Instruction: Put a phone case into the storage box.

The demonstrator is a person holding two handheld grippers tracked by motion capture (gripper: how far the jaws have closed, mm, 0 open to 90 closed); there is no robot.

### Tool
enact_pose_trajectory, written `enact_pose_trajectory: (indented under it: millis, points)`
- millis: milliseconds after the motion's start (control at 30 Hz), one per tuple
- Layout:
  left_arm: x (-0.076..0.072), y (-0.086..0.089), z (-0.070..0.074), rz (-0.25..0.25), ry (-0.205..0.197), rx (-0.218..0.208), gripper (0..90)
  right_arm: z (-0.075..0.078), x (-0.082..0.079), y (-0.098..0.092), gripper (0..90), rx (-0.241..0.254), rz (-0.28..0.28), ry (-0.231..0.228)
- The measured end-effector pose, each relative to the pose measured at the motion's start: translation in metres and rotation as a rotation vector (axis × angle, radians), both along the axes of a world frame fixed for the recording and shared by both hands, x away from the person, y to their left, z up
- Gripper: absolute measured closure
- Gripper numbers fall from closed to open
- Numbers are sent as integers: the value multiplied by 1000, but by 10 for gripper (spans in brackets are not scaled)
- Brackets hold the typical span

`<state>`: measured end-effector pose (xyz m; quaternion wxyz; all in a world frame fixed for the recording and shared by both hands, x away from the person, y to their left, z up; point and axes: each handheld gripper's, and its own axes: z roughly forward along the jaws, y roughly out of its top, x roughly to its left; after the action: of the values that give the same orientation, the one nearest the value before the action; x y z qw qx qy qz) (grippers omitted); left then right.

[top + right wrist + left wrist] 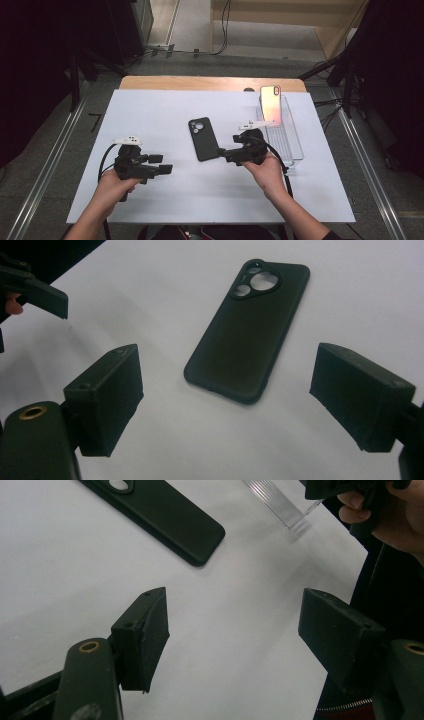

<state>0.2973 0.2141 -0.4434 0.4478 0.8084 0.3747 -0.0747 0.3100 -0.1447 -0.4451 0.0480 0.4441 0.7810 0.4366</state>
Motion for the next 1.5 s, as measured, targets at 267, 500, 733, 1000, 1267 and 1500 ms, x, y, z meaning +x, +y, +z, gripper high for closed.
enact_pose_trajectory:
  millis: [267,500,733,1000,1267,1500]
  points:
    - [0,-1,-2,-5,6,4,285,-1,13,7,87,-11,-11,-5]
    - [0,-1,-3,-8,11,-1,285,-4,31,11,0,-13,-32,37]
    - [1,0,-3,-3,14,-5,285,-8,40,20,0,-29,-98,46]
    - [2,0,-3,0,16,-3,286,-11,52,34,0,-45,-162,23]
    - [2,0,-4,-1,12,-1,286,-14,61,50,0,-70,-215,17]
    - [2,1,-4,-2,15,-1,286,-15,66,64,0,-79,-227,3]
